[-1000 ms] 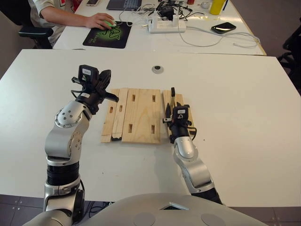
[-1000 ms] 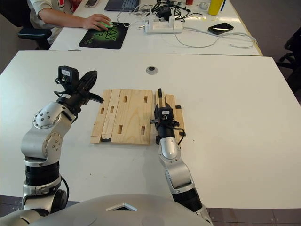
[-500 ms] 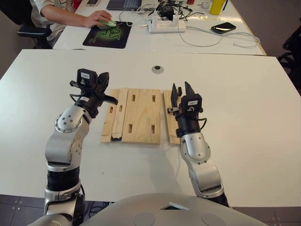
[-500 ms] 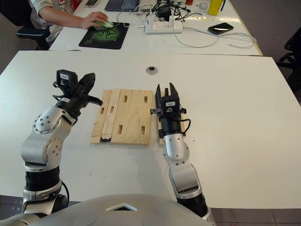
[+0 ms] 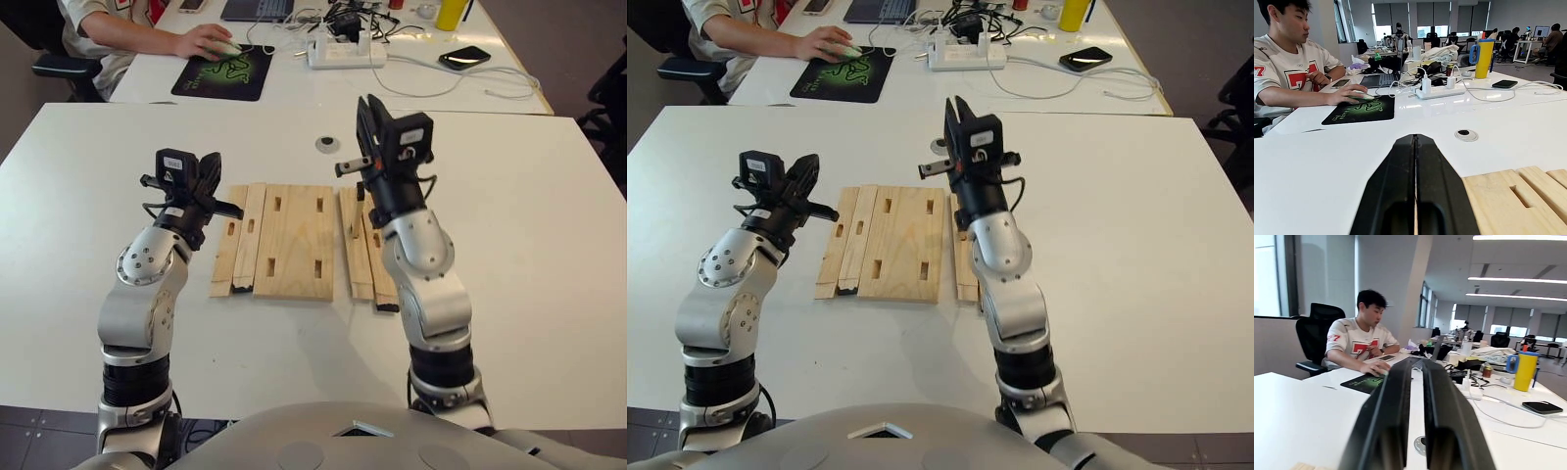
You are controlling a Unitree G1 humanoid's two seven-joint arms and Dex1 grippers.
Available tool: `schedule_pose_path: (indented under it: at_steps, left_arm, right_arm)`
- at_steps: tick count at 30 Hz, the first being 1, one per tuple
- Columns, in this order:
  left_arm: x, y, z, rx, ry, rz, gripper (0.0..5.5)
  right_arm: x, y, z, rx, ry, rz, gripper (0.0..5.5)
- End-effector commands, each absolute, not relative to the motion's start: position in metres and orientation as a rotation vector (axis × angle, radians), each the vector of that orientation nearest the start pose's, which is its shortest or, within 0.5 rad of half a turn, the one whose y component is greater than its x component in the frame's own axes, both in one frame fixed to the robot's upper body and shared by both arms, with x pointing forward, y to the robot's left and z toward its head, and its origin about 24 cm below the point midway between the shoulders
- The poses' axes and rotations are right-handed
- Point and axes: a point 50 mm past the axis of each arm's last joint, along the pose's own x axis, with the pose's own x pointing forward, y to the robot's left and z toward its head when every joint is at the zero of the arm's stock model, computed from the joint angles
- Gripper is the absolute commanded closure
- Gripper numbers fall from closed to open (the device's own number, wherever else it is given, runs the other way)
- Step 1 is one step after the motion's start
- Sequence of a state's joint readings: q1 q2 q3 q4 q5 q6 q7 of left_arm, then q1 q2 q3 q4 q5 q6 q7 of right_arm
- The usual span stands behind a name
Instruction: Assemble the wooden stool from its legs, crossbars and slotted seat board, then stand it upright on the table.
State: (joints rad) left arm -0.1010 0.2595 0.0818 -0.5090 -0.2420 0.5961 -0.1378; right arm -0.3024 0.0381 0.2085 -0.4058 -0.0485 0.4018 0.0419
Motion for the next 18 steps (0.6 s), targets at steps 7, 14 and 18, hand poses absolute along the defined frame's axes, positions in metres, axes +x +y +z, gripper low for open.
schedule_pose_path:
  at_steps: [7,14,18]
  left_arm:
    - [0.248,0.173,0.131,0.037,-0.032,-0.146,5.5]
    - [0.248,0.173,0.131,0.035,-0.038,-0.137,5.5]
    - [0.249,0.173,0.132,0.04,-0.041,-0.141,5.5]
  right_arm:
    - [0.305,-0.066,0.143,-0.158,-0.108,0.393,5.49]
    - [0.305,-0.069,0.156,-0.166,-0.191,0.366,5.49]
    - [0.303,-0.069,0.193,-0.146,-0.329,0.338,5.49]
